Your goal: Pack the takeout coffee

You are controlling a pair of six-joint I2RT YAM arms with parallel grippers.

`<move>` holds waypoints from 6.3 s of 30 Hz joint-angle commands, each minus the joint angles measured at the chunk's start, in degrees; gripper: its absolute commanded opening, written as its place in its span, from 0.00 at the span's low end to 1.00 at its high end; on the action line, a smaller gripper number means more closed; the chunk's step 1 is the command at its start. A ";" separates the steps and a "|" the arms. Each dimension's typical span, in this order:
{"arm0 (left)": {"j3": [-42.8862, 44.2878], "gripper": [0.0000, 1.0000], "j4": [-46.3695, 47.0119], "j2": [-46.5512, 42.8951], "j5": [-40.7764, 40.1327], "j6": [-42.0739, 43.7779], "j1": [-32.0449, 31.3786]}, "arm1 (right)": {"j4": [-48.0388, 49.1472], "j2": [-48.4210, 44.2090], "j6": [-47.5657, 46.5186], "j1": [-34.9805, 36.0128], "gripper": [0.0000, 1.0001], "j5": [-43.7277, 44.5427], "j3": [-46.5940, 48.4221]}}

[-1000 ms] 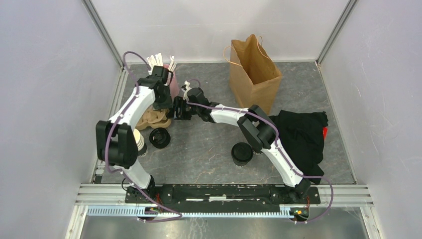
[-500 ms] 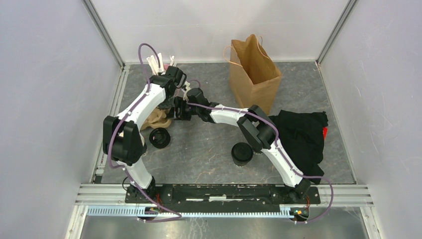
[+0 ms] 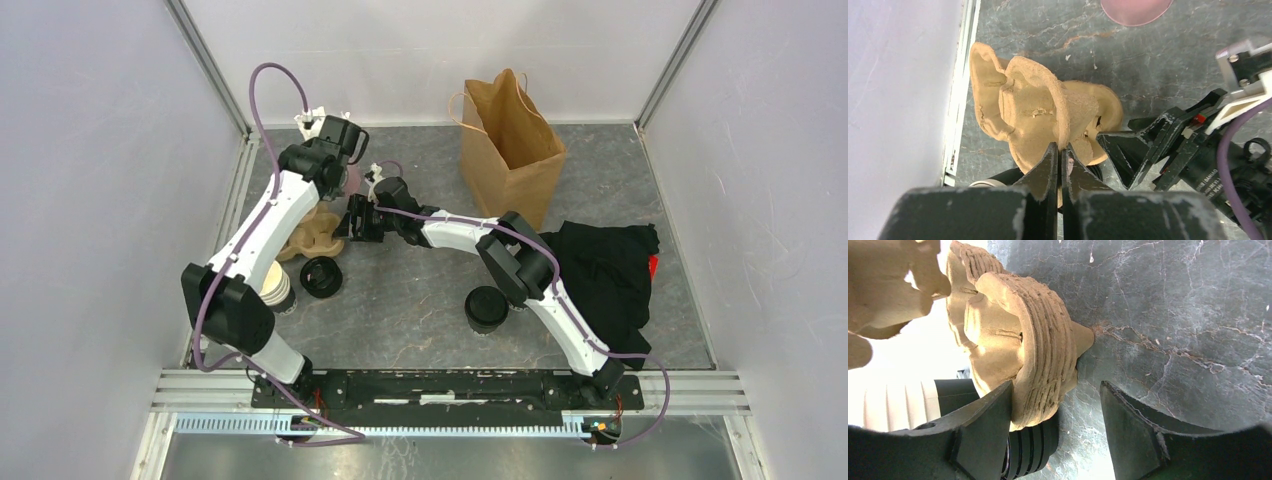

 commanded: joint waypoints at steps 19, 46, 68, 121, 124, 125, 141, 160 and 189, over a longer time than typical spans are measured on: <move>21.74 0.02 3.51 -8.42 16.82 -10.68 0.38 | -16.62 -34.41 -32.63 -5.52 0.94 -6.65 -8.21; 6.79 0.02 27.84 -20.02 58.09 -87.72 13.28 | 8.48 -74.88 -78.09 -5.93 0.98 3.67 -47.25; -0.87 0.02 37.08 -26.32 63.57 -101.51 13.19 | 57.94 -61.00 -62.57 -11.93 0.72 -6.78 -55.73; -4.89 0.83 39.56 -28.15 60.32 -103.09 13.19 | 64.61 -53.86 -41.98 -10.35 0.00 -2.73 -52.12; -4.33 0.99 39.67 -28.74 58.59 -101.02 13.23 | 61.01 -57.04 -41.39 -9.69 0.00 -3.70 -54.54; -4.22 1.00 39.66 -29.06 58.10 -99.73 13.26 | 59.26 -58.29 -41.16 -9.22 0.00 -3.42 -55.38; -7.13 1.00 29.23 -39.52 55.74 -95.72 13.28 | 13.97 -74.61 -18.58 -5.51 0.00 6.88 -53.71; -12.54 1.00 24.75 -46.88 64.90 -68.89 13.28 | -25.68 -93.21 -3.66 -5.70 0.00 4.60 -46.80; 8.10 0.94 34.70 -3.77 45.64 -36.17 -11.64 | -41.67 -77.34 -51.09 -7.97 0.00 56.46 -8.62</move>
